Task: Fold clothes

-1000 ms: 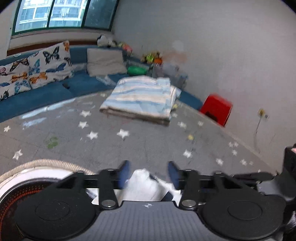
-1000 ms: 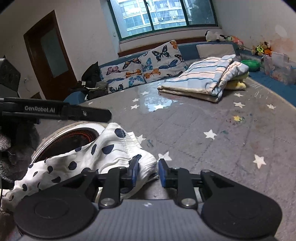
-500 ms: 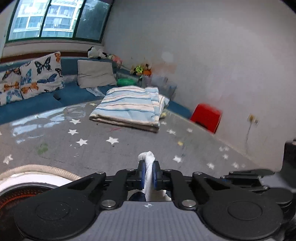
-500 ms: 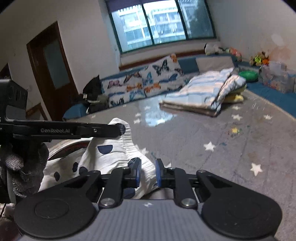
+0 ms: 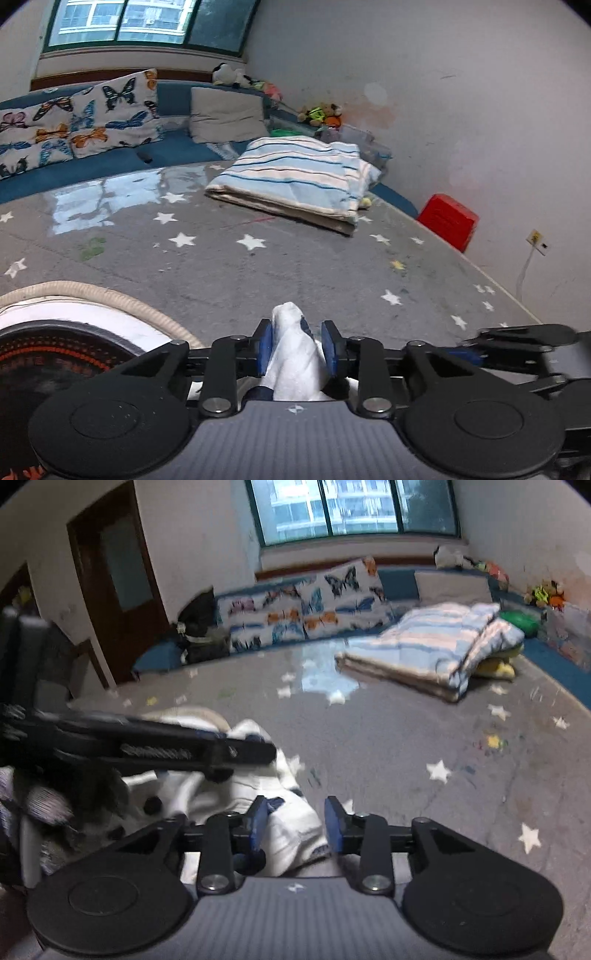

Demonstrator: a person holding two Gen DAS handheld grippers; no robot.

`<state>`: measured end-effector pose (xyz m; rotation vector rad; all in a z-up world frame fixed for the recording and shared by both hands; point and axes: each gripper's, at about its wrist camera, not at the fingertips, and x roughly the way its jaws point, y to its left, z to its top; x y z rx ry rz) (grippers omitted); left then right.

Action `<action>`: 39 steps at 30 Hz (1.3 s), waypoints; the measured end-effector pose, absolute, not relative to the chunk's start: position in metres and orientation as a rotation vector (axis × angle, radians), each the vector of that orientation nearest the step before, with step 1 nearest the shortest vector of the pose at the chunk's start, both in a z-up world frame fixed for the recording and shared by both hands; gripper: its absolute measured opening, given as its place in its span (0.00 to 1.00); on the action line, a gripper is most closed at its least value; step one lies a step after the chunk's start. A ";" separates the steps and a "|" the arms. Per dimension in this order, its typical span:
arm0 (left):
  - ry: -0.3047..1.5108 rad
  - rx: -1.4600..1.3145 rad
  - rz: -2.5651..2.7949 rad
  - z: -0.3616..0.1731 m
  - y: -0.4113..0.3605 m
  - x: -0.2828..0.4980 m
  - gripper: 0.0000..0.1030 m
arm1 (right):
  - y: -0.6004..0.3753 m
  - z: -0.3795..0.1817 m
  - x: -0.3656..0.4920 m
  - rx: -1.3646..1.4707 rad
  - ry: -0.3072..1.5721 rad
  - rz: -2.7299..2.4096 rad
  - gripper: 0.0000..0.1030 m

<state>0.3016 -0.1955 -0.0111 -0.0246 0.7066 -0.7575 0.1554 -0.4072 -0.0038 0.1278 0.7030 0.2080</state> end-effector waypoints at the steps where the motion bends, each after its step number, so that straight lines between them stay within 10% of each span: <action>1: 0.703 -0.027 -0.757 -0.010 -0.194 0.300 0.35 | -0.407 -0.006 0.155 0.128 0.712 0.208 0.36; 8: 0.656 -0.098 -0.695 0.009 -0.164 0.284 0.44 | -0.399 -0.001 0.142 0.056 0.625 0.149 0.16; 21: 0.697 -0.076 -0.678 -0.001 -0.163 0.259 0.23 | -0.404 0.012 0.150 0.065 0.595 0.172 0.21; 39: 0.694 0.038 -0.558 -0.008 -0.141 0.249 0.33 | -0.394 0.002 0.197 0.034 0.681 0.303 0.34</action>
